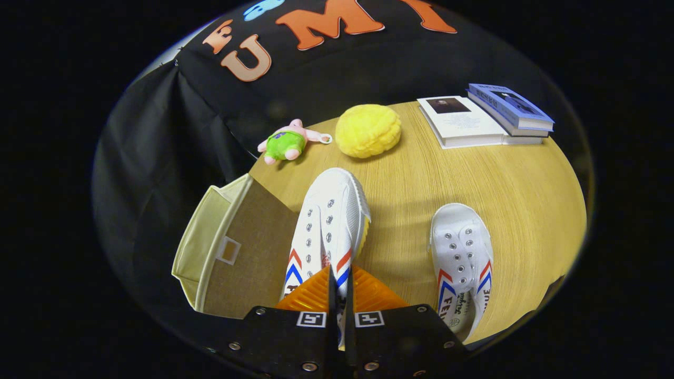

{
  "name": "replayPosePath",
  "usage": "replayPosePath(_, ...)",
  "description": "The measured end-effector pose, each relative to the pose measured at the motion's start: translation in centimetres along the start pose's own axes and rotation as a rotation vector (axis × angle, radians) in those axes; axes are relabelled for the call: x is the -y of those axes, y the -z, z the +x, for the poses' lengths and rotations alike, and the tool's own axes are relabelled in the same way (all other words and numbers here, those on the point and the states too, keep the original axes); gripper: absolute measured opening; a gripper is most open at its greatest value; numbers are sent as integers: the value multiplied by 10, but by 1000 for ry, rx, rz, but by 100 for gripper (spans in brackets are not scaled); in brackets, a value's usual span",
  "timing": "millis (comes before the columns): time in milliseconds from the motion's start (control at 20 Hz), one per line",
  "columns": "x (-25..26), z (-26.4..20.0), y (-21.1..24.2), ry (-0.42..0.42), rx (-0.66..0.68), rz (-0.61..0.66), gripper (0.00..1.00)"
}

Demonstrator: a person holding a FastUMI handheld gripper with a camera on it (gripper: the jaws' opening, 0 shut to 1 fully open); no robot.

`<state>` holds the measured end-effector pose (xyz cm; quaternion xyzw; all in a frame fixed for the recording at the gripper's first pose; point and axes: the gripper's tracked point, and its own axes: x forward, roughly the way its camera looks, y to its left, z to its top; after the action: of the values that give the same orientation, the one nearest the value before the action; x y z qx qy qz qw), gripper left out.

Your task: Open the storage box then place both shoes into the box .Put the left shoe in first, then the right shoe, with the right side of both shoes facing outward in a uniform manner.

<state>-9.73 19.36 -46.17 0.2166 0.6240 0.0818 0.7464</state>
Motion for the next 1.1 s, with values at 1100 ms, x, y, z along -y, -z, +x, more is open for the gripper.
replayPosePath(1100, -219, 1, -33, -295, 84, -178, 5)
